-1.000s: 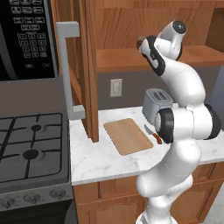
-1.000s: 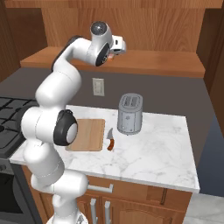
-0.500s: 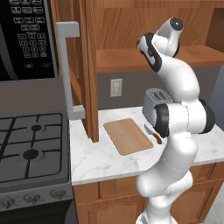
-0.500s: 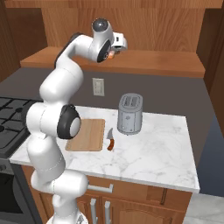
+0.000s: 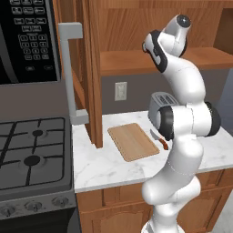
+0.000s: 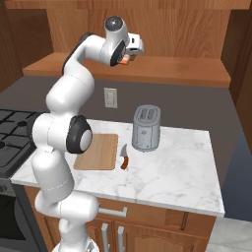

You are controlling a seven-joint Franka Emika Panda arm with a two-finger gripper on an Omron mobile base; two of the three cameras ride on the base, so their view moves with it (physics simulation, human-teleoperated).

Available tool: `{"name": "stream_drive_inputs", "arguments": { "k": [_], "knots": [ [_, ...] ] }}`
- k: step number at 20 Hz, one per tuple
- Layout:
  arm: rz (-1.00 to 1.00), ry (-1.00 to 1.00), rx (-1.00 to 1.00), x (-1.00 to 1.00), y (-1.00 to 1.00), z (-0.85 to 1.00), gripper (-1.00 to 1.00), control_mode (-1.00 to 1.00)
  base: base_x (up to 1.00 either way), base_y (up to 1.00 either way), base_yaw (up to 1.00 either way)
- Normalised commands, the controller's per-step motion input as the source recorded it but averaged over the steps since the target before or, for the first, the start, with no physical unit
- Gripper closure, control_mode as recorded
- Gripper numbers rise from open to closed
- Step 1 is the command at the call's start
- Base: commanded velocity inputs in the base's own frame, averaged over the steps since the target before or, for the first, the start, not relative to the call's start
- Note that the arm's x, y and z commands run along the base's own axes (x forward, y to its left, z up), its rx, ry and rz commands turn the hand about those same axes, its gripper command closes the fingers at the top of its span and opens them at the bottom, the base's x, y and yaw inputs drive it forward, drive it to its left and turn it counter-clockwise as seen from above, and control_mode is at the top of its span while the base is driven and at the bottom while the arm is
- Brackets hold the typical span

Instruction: Pick the bread, place it on the cutting board, pick the jam, place it on the counter, and close the cabinet.

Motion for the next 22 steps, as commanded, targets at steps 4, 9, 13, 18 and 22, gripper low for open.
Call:
{"name": "stream_drive_inputs", "arguments": {
  "k": [4,9,13,18,22],
  "knots": [
    [0.00,0.00,0.00,-0.14,-0.01,0.00,1.00,-1.00,0.00,0.00,0.00],
    [0.00,-0.03,0.00,-0.63,-0.10,-0.05,1.00,-1.00,0.00,0.00,0.00],
    [0.00,-0.07,0.00,-0.75,-0.10,-0.14,1.00,-1.00,0.00,0.00,0.00],
    [0.00,-0.11,0.00,-0.75,-0.09,-0.21,1.00,-1.00,0.00,0.00,0.00],
    [0.00,-0.13,0.00,-0.79,-0.06,-0.19,1.00,-1.00,0.00,0.00,0.00]
  ]
}}
